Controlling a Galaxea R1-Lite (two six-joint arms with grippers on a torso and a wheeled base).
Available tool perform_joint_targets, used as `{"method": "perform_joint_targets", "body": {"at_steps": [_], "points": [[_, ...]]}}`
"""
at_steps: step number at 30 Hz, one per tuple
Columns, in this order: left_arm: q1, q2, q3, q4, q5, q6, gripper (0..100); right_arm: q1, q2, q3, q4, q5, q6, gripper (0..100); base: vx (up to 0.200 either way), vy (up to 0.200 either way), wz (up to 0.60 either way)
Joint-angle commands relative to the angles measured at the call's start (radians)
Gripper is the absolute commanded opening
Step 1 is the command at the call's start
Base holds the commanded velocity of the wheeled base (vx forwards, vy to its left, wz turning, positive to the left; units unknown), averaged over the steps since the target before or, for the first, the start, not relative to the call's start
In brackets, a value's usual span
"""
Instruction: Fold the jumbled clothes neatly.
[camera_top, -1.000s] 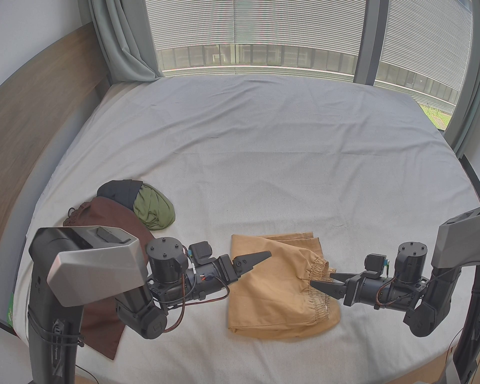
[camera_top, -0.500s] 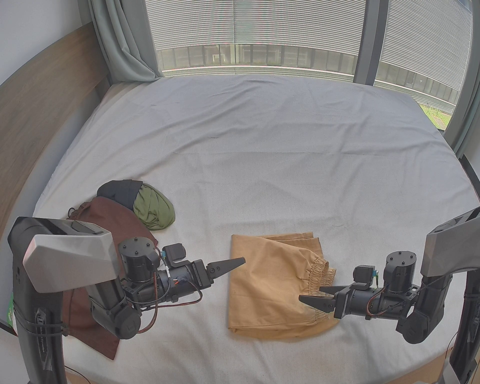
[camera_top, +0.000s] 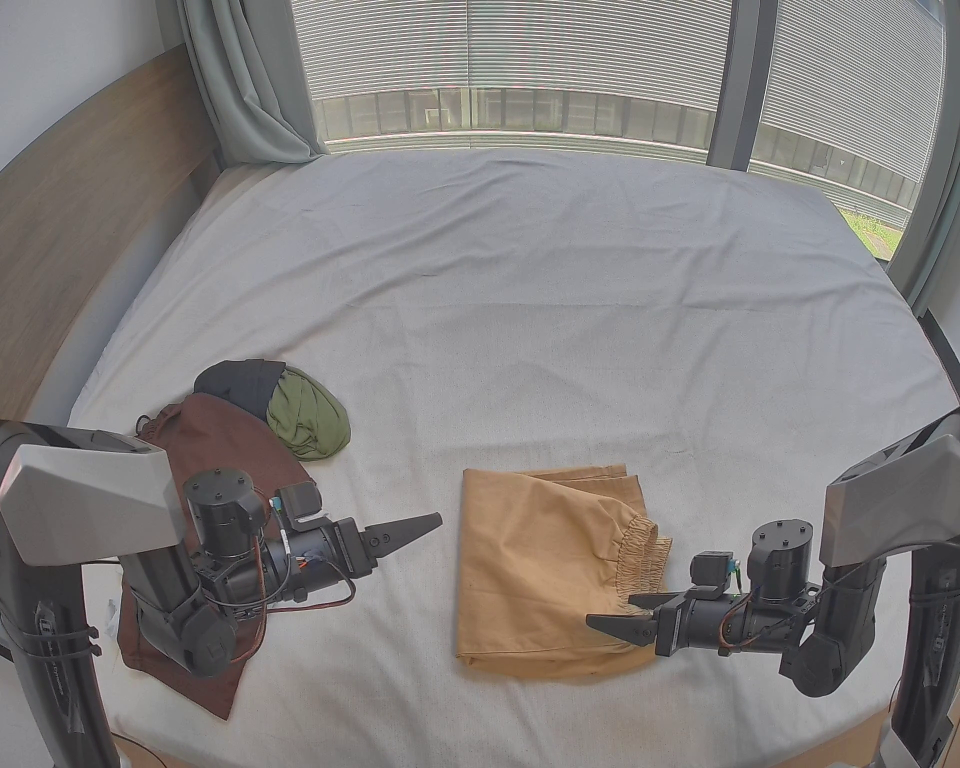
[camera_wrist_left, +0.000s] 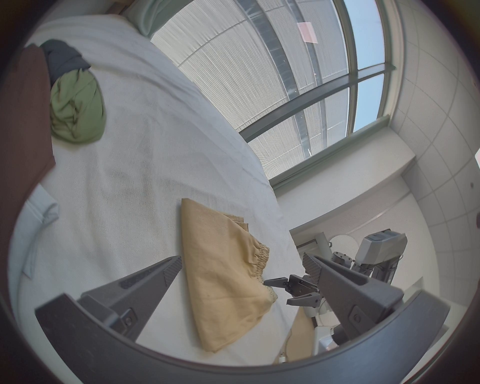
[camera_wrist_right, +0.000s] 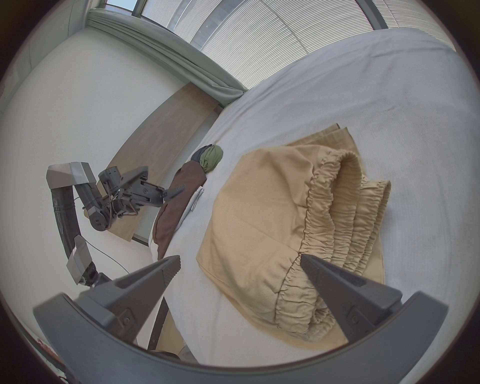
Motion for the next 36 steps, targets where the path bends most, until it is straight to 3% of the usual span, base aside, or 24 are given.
{"method": "perform_joint_targets", "body": {"at_steps": [1,16,26,36], "points": [[0.036,-0.014,0.013,0.001,-0.006,0.06,100,0.003,0.071,0.006,0.001,-0.024,-0.009,100,0.0,0.0,0.0],[0.041,-0.015,0.025,-0.001,-0.006,0.082,100,-0.001,0.14,0.0,-0.001,-0.038,-0.055,100,0.0,0.0,0.0],[0.041,-0.018,0.025,-0.001,-0.005,0.085,100,-0.01,-0.01,0.101,0.004,-0.035,-0.057,100,0.0,0.0,0.0],[0.041,-0.024,0.025,-0.001,-0.006,0.085,100,-0.122,-0.025,0.118,0.006,-0.033,-0.137,100,0.0,0.0,0.0]]}}
